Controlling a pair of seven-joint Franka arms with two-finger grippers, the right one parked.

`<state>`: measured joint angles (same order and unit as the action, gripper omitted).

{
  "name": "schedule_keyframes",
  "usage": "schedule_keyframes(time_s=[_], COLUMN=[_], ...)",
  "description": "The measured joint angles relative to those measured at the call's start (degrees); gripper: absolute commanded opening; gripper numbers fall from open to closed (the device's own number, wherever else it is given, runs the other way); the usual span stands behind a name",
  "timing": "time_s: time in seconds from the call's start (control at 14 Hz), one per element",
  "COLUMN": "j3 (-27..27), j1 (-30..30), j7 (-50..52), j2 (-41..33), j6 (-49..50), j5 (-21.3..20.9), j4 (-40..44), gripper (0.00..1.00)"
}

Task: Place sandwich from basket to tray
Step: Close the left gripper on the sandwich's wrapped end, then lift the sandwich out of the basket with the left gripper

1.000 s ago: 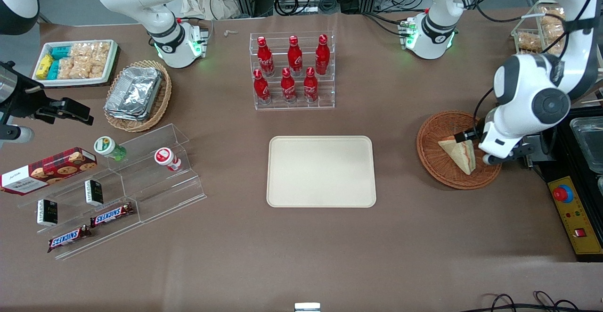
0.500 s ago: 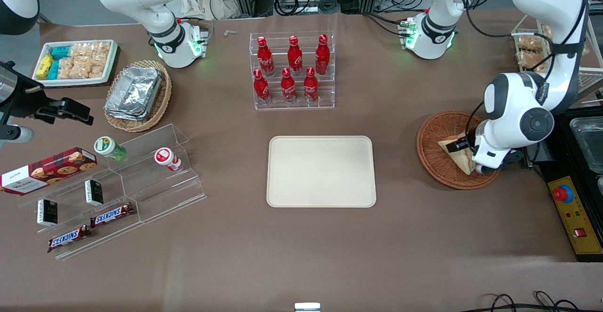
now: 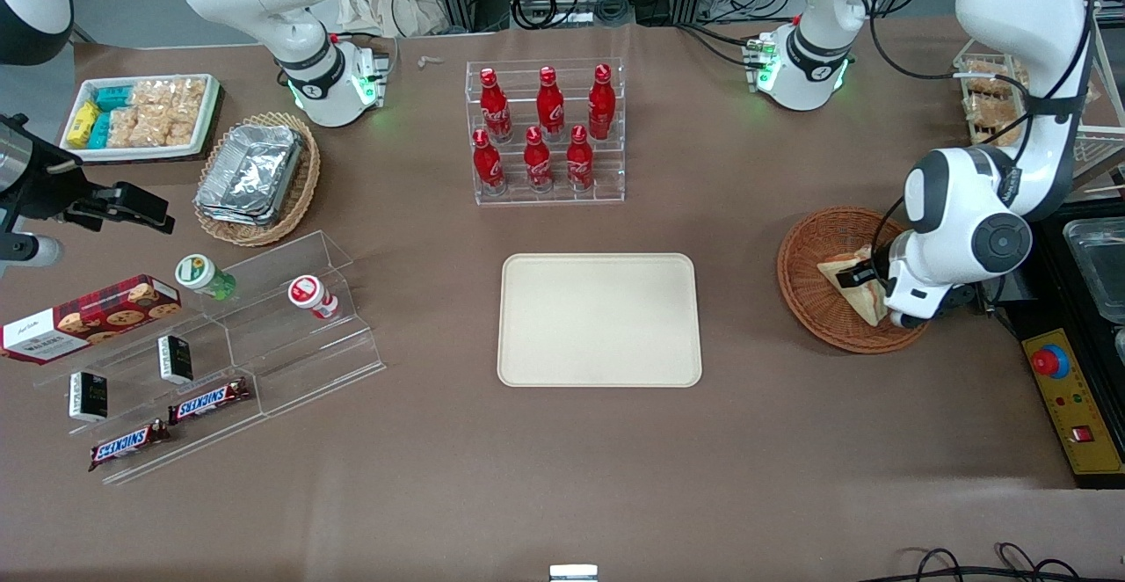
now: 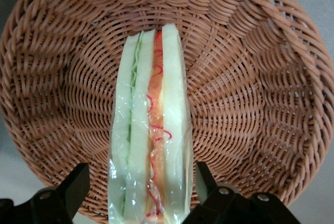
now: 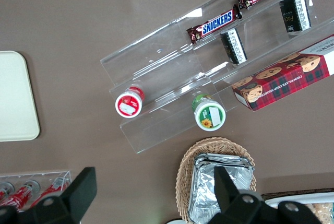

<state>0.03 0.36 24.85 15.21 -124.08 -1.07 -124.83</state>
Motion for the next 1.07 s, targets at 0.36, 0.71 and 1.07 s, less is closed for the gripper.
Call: schedule_keyframes(time_s=[0.36, 0.71, 1.07], j3=[-0.3, -1.1, -2.9], j1=[-0.1, -0.3, -0.9], j7=[3.9, 4.6, 4.5], j2=[0.0, -0.8, -1.9], j6=[0.2, 15.9, 33.3], j5=[0.0, 0.0, 0.0], j4=[1.0, 12.7, 29.9], gripper=[0.13, 0.02, 0.02])
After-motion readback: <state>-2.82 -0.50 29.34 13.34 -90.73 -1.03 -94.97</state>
